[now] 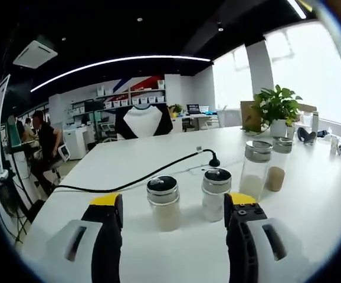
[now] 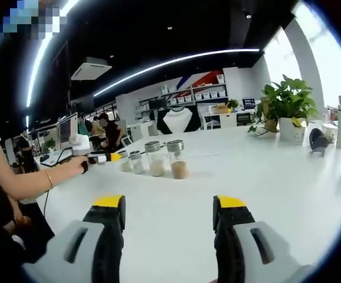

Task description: Rotate the seasoning bottle until the label or dispensing opening points toward the visible target arrow and the bottle remains upright within the marked orientation range

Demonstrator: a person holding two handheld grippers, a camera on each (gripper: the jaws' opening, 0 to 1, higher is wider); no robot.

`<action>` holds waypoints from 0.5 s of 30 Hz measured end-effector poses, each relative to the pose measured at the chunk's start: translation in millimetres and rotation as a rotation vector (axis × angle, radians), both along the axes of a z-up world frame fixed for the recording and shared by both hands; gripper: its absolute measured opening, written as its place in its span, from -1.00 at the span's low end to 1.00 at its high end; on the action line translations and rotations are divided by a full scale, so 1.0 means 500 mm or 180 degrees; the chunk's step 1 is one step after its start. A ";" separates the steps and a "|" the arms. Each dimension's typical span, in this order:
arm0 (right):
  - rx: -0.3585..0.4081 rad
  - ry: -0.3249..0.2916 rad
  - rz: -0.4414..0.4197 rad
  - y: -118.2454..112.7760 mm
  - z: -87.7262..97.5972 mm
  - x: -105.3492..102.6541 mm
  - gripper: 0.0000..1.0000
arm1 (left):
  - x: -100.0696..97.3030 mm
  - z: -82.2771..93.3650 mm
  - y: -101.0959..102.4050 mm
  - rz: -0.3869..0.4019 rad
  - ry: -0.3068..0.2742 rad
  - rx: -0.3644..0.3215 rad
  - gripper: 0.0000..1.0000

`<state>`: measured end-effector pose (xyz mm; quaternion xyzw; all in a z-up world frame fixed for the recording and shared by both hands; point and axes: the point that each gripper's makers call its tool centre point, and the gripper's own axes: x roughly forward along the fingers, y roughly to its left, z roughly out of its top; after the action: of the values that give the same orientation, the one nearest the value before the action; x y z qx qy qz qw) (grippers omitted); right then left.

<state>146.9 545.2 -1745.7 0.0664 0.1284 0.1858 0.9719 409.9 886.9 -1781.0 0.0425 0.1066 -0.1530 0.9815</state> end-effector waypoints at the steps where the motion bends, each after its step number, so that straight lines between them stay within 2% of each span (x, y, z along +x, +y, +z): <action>1: 0.0010 -0.0001 -0.0020 -0.003 0.000 0.000 0.18 | 0.006 -0.001 0.001 0.0008 0.0002 -0.0004 0.47; 3: 0.0001 0.0003 -0.0050 -0.006 -0.001 0.001 0.17 | 0.018 -0.001 0.002 0.0024 0.0006 -0.0020 0.43; 5: -0.0380 0.0039 -0.0045 -0.010 -0.013 0.001 0.17 | 0.025 0.001 0.002 0.0020 0.0036 0.0051 0.35; 6: -0.0312 0.0033 -0.0040 -0.003 -0.011 0.003 0.17 | 0.032 0.008 0.003 0.0008 -0.0036 0.0118 0.33; 8: -0.0250 0.0030 -0.0018 0.001 -0.010 0.005 0.17 | 0.045 0.008 0.007 0.0034 -0.0025 0.0121 0.29; 12: -0.0353 0.0032 0.0027 0.014 -0.011 0.011 0.16 | 0.061 0.003 0.002 -0.0003 -0.0008 0.0126 0.28; 15: -0.0379 0.0033 0.0019 0.015 -0.016 0.017 0.14 | 0.067 -0.019 -0.004 -0.0084 0.0100 0.0332 0.19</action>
<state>155.4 552.5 -1753.8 0.0090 0.1444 0.1803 0.9729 443.2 885.1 -1790.3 0.0925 0.1293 -0.1607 0.9741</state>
